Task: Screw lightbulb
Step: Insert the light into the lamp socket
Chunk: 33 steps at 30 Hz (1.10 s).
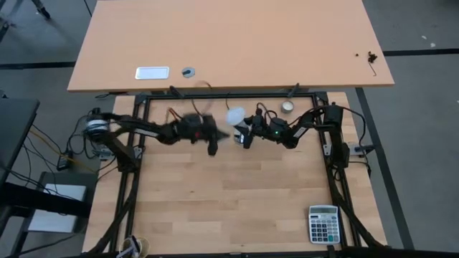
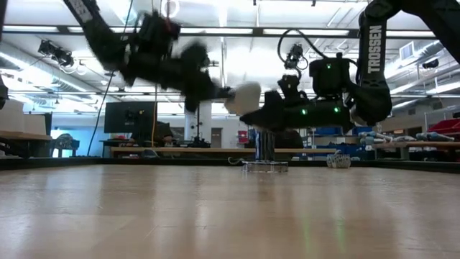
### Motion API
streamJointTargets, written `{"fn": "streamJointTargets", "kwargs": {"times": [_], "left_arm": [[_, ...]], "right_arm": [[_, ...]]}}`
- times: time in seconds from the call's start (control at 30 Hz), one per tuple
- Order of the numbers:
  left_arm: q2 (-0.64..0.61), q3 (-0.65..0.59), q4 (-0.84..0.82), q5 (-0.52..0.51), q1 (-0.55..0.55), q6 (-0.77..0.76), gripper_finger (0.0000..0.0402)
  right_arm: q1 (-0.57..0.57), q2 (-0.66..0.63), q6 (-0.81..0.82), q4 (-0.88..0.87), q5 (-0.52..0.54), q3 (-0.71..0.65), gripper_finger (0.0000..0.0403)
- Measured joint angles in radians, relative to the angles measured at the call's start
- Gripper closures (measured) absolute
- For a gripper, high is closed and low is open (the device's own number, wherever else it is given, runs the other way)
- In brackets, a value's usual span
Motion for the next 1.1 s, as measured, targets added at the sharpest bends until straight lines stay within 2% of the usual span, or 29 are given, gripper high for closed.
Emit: {"fn": "streamJointTargets", "kwargs": {"times": [0.03,0.13,0.3,0.53,0.63,0.77,1.1], "left_arm": [[0.009,-0.009,0.005,0.003,-0.003,0.001,0.0401],[-0.026,0.013,0.164,0.015,0.002,0.001,0.0401],[0.012,-0.002,0.057,-0.019,-0.002,0.004,0.0401],[0.143,0.018,0.083,-0.067,-0.006,-0.003,0.0401],[0.192,0.066,0.131,-0.079,-0.005,0.001,0.0401],[0.271,0.109,0.094,-0.107,-0.004,0.001,0.0401],[0.359,0.163,0.080,-0.210,-0.002,-0.001,0.0401]], "right_arm": [[-0.002,-0.001,0.006,0.005,0.000,0.000,0.0245],[-0.007,0.001,0.014,-0.005,0.000,-0.002,0.0245],[-0.016,0.001,0.030,-0.002,-0.006,-0.002,0.0245],[-0.017,0.001,0.037,0.006,-0.010,-0.002,0.0245],[-0.017,0.001,0.041,0.007,-0.011,-0.002,0.0245],[-0.017,0.001,0.051,0.007,-0.012,-0.002,0.0245],[-0.018,0.001,0.058,0.022,-0.012,-0.002,0.0245]]}}
